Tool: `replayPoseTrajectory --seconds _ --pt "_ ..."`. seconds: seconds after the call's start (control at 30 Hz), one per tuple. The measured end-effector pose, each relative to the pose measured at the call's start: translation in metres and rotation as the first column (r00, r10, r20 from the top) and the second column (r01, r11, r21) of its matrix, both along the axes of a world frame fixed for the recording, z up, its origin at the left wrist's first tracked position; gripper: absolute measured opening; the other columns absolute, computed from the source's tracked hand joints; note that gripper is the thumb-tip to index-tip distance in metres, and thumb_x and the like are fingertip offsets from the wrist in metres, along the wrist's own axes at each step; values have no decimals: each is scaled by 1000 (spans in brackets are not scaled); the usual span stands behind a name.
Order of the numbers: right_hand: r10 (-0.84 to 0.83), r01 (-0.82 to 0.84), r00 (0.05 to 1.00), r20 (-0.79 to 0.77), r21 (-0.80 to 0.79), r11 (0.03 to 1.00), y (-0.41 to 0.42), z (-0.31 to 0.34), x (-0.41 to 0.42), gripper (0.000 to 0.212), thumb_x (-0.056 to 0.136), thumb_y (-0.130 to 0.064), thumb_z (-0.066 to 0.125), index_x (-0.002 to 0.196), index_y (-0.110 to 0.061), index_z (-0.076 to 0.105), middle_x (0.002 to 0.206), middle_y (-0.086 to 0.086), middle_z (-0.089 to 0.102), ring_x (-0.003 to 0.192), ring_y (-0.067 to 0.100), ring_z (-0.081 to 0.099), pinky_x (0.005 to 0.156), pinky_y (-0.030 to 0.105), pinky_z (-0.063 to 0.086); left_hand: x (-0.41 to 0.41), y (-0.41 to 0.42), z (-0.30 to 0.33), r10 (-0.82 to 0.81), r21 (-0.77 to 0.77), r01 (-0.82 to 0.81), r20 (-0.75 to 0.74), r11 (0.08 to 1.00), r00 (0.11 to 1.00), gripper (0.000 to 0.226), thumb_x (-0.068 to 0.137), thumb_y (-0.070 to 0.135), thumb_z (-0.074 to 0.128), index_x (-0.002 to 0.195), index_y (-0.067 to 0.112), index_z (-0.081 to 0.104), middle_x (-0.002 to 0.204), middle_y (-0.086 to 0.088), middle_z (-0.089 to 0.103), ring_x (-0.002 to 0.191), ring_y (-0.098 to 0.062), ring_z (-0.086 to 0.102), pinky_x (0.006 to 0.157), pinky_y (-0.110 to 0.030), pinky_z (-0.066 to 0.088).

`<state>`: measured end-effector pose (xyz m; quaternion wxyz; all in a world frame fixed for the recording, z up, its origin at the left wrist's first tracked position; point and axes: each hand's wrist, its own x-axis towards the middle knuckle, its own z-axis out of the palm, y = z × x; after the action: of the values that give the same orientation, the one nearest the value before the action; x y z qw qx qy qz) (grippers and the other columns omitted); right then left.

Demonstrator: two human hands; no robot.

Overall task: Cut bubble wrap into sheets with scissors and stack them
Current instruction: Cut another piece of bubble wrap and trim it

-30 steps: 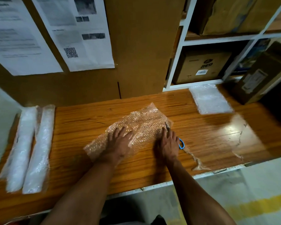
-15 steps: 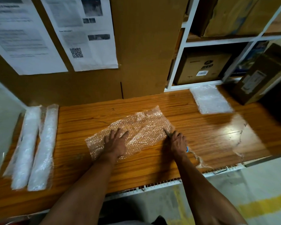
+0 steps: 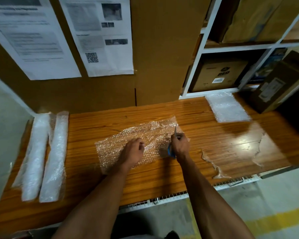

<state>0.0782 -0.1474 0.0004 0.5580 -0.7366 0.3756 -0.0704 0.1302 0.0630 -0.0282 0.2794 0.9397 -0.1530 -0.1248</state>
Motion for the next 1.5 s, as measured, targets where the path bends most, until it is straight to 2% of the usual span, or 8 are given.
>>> replayPoseTrajectory --seconds 0.13,0.33,0.53,0.73,0.93,1.17,1.33,1.5 --pt "64 -120 990 126 507 854 24 21 5 24 113 -17 43 122 -2 59 97 8 69 79 16 67 62 25 55 -10 -16 20 -89 -392 -124 -482 911 872 10 94 41 72 100 33 69 97 7 76 84 -14 74 79 -36 62" --pt "109 -217 974 198 686 694 36 16 14 36 112 -18 36 145 -7 47 127 31 67 123 45 64 113 60 46 -15 -20 32 -201 -573 -313 -661 757 723 21 99 10 65 119 6 68 113 -13 75 96 -23 75 86 -35 62" --pt "192 -345 938 288 725 596 26 11 15 38 107 -3 47 144 -8 48 149 40 45 141 49 49 122 61 34 -12 -13 30 -258 -587 -510 -777 629 575 26 104 9 54 125 -2 65 122 -21 72 114 -33 69 107 -48 52" --pt "289 -477 877 383 762 437 7 22 14 29 107 3 46 134 -4 52 131 32 64 102 30 75 76 36 65 -16 -16 48 -365 -604 -649 -797 462 482 24 106 15 49 118 3 66 108 -16 76 96 -24 73 86 -37 58" --pt "351 -553 826 440 754 355 -6 32 17 27 108 2 46 130 -12 55 94 10 72 57 9 60 44 21 50 -17 -29 53 -468 -689 -585 -723 428 509 23 99 17 58 109 9 77 115 -16 74 103 -24 73 72 -28 57" --pt "322 -555 818 478 803 218 -28 27 13 29 99 2 57 125 -11 58 123 25 63 49 2 45 38 12 37 -23 -49 45 -559 -716 -590 -681 373 473 29 105 10 50 126 3 68 128 -19 69 107 -25 68 66 -26 46" --pt "431 -595 793 431 700 395 -24 20 7 26 106 0 49 128 -12 55 81 2 71 49 6 53 44 18 48 -39 -60 45 -345 -620 -650 -785 440 515 16 88 21 79 99 11 73 99 -11 72 79 -15 68 46 -17 36" --pt "758 -733 636 143 -196 652 -24 -34 4 12 103 -26 60 106 -29 71 95 -5 76 82 13 70 75 33 57 -63 -44 21 -21 -458 -645 -825 612 565 34 85 20 82 113 4 71 113 -18 76 92 -23 60 53 -21 32"
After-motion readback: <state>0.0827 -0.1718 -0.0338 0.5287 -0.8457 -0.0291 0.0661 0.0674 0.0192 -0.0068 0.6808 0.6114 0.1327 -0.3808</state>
